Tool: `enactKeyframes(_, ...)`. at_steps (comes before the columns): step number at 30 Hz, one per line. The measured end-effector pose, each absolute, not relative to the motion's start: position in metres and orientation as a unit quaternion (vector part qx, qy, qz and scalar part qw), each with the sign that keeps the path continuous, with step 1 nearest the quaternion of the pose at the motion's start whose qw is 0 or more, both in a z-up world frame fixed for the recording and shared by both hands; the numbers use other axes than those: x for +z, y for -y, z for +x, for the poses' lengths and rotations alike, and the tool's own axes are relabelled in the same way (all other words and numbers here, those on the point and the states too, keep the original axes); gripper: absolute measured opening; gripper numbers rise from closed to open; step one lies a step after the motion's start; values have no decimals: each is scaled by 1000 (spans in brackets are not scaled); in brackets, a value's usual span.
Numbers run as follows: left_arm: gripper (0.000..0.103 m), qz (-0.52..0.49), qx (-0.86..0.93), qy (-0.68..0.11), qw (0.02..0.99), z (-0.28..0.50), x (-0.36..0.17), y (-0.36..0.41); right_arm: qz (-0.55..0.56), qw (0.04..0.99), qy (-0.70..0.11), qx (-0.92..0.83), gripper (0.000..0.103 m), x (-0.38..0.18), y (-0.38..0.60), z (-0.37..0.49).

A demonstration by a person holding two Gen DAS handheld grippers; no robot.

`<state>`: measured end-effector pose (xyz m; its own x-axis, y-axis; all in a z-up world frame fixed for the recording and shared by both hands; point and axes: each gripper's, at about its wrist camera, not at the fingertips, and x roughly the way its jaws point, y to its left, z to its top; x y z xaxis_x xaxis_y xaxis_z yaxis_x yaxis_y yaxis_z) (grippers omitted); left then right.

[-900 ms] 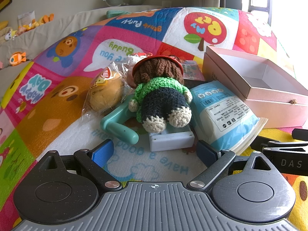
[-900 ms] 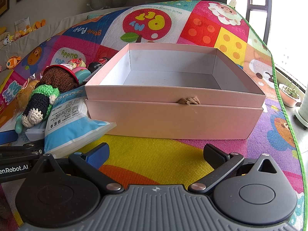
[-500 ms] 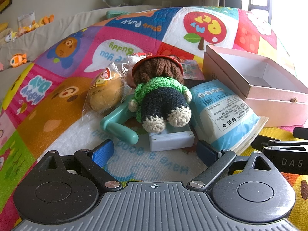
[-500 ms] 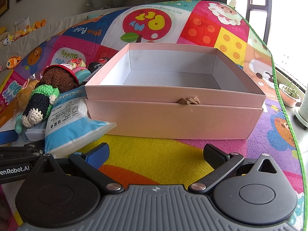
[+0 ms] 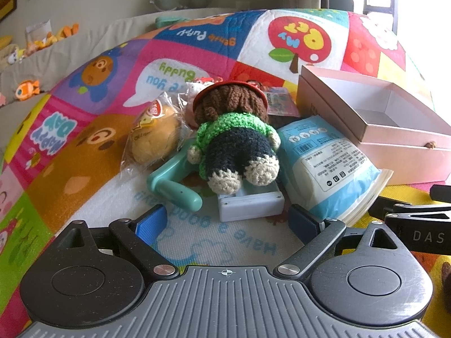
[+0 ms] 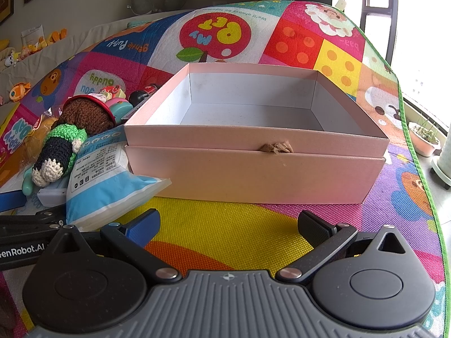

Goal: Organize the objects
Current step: 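Move the left tool toward the knitted doll, then grasp the knitted doll with the left tool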

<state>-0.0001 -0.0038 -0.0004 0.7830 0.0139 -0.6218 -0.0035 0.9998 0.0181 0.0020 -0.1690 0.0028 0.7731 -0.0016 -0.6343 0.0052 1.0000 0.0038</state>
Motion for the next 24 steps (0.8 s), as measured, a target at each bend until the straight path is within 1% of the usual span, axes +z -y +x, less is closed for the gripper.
enactKeyframes(3,94,5,3,-329,944,-6,0,4,3,942,-337,-1,103,3,169,1)
enactKeyframes(10,92,1,-21,-329,944,-28,1,-3,4,942,-337,1,103,3,171,2)
enactKeyframes(11,91,-7,-26,-330,944,-28,2,-7,4,942,-337,1,103,3,171,2)
enactKeyframes(13,86,-45,-35,-330,942,-30,10,-18,4,942,-337,1,103,3,171,2)
enactKeyframes(15,85,-82,-34,-310,946,-29,26,-29,4,942,-337,2,103,2,171,2)
enactKeyframes(17,85,-77,-32,-287,954,-22,44,-31,4,942,-337,2,103,2,171,2)
enactKeyframes(20,85,-39,-28,-272,961,8,60,-23,4,941,-337,2,103,2,171,2)
enactKeyframes(21,85,-28,-27,-277,960,20,59,-19,5,941,-337,2,103,2,171,2)
enactKeyframes(24,86,-23,-12,-327,945,61,44,-12,5,941,-337,2,103,2,172,3)
